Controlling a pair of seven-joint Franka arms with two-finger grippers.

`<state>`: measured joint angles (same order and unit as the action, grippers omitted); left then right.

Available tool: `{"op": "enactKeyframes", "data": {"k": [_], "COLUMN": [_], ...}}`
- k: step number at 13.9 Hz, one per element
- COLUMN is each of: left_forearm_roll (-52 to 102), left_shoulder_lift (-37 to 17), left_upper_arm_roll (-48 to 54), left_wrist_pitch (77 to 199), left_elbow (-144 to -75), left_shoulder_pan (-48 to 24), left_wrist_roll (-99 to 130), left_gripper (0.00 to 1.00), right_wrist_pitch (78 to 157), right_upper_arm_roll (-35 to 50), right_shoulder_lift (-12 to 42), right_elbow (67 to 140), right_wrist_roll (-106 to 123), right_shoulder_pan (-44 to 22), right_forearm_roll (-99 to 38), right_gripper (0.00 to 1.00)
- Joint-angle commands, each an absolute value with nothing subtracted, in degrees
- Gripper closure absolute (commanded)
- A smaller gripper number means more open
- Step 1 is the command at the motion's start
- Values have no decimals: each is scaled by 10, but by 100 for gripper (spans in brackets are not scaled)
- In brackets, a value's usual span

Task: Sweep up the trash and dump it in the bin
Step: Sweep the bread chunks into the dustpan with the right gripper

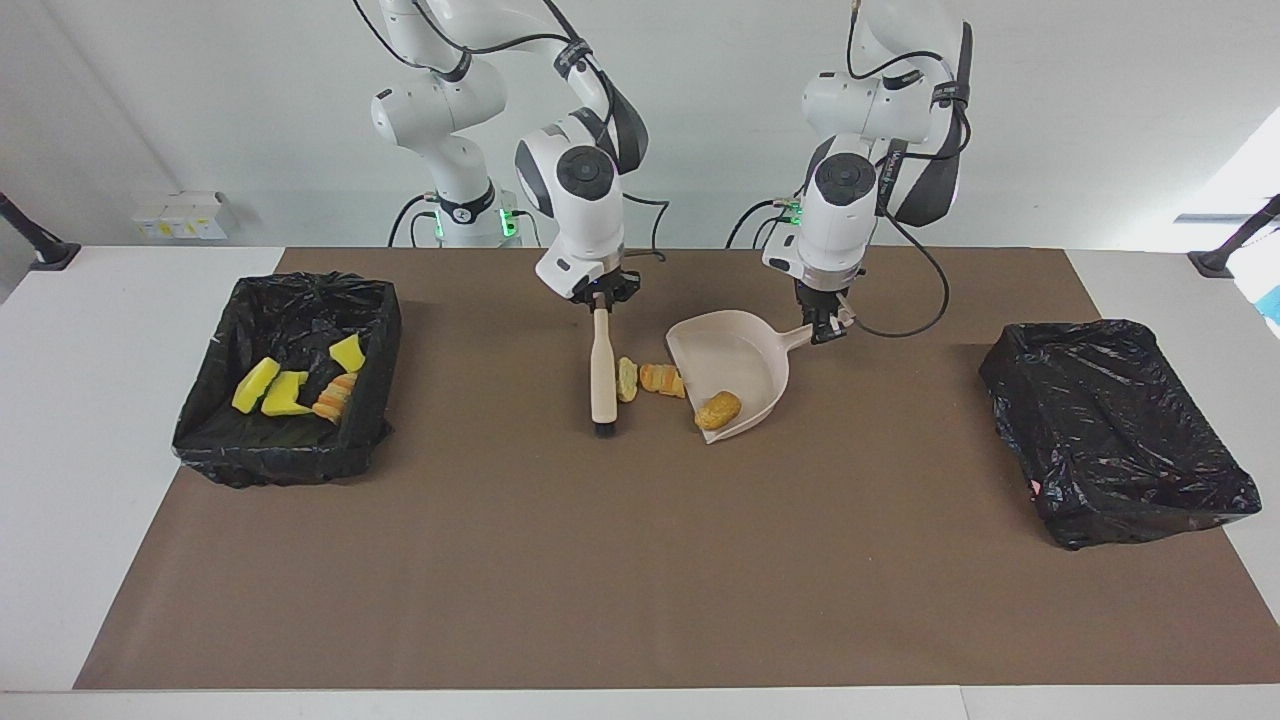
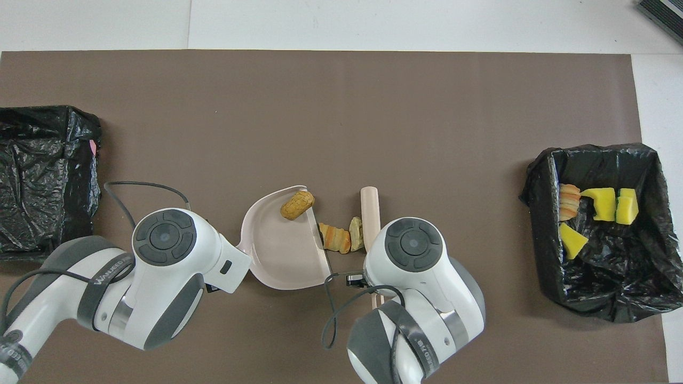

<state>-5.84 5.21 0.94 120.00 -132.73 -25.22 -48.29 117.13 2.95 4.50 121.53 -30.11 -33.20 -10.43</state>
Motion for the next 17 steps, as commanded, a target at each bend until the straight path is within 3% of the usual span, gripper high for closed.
{"op": "enactKeyframes", "data": {"k": [1,7,13,17], "left_forearm_roll": [-48,-43,27,27], "left_shoulder_lift": [65,62,72,107], "left_upper_arm_roll": [4,4,1,-2], "left_wrist_pitch": [1213,1209,1205,1154], "left_elbow": [-1346,-1341,-1321,-1315], "left_shoulder_pan": [-259,-259,-223,-186], "left_wrist_roll": [-483,-481,-451,-442], "left_gripper": [100,100,100,100], "right_wrist_pitch": [1200,1221,1080,1045], "right_upper_arm_roll": [30,30,21,22], "right_shoulder_lift": [108,152,81,55], "right_elbow": [1144,1047,1051,1051], "right_wrist_roll": [-320,-319,-324,-326], "right_shoulder_pan": [-353,-353,-304,-295], "right_forearm_roll": [-163,-307,-217,-131], "right_gripper": [100,100,100,100]}}
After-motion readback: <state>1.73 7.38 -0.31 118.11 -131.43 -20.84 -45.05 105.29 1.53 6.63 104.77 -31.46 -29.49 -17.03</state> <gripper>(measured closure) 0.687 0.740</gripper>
